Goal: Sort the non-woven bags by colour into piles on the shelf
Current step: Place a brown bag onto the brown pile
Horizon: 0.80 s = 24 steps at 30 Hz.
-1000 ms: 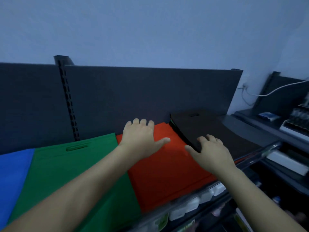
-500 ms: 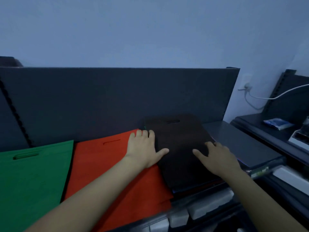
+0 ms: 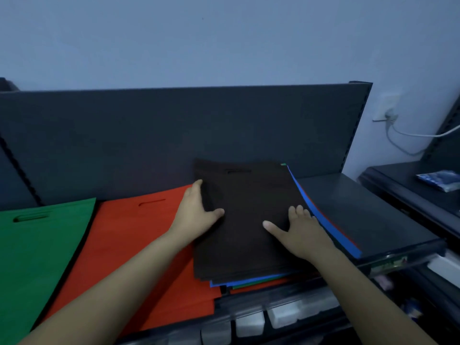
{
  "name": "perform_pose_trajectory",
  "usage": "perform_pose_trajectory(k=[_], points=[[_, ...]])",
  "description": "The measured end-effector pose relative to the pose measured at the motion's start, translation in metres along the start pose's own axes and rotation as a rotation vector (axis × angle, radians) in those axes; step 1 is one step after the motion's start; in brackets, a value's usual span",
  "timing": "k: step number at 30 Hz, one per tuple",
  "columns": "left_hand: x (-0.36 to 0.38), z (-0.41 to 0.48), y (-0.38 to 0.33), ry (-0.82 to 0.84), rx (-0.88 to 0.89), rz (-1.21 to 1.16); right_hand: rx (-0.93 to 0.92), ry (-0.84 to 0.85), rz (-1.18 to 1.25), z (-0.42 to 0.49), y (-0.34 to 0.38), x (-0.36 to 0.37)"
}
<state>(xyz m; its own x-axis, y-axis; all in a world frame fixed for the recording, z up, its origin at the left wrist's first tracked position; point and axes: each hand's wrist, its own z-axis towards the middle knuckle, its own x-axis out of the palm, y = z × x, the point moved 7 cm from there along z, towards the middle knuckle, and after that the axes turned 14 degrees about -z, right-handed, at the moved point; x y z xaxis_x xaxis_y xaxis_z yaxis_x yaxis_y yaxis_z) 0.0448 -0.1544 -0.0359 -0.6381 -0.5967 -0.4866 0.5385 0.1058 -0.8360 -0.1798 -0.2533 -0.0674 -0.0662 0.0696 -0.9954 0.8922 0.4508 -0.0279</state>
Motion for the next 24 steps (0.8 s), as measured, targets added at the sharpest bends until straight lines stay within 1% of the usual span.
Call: perform_pose_trajectory(k=[3, 4, 6, 9, 11, 13, 16, 18, 21, 24], points=[[-0.016, 0.000, 0.012, -0.152, -0.139, -0.386, -0.053, 0.036, 0.097, -0.006, 0.013, -0.004], [-0.019, -0.002, 0.017, -0.179, -0.196, -0.474, -0.064, 0.055, 0.146, -0.007, 0.015, -0.005], [-0.020, -0.006, 0.025, -0.167, -0.311, -0.576, -0.043, 0.042, 0.224, -0.005, 0.011, -0.009], [-0.010, -0.015, 0.028, -0.093, -0.388, -0.729, 0.082, -0.038, 0.223, 0.000, -0.007, -0.013], [-0.001, -0.017, 0.032, -0.040, -0.390, -0.755, 0.108, -0.017, 0.257, -0.003, -0.007, -0.012], [0.004, -0.018, 0.037, -0.012, -0.370, -0.740, 0.103, -0.037, 0.341, -0.006, 0.000, -0.013], [-0.007, -0.018, 0.042, -0.077, -0.314, -0.608, 0.133, -0.109, 0.532, -0.007, 0.000, -0.022], [-0.018, -0.017, 0.041, -0.105, -0.249, -0.494, 0.154, -0.118, 0.649, -0.007, -0.005, -0.025], [-0.024, -0.018, 0.039, -0.123, -0.188, -0.472, 0.157, -0.099, 0.746, -0.008, -0.008, -0.026], [-0.026, -0.021, 0.037, -0.142, -0.170, -0.446, 0.132, -0.078, 0.782, -0.009, -0.002, -0.024]])
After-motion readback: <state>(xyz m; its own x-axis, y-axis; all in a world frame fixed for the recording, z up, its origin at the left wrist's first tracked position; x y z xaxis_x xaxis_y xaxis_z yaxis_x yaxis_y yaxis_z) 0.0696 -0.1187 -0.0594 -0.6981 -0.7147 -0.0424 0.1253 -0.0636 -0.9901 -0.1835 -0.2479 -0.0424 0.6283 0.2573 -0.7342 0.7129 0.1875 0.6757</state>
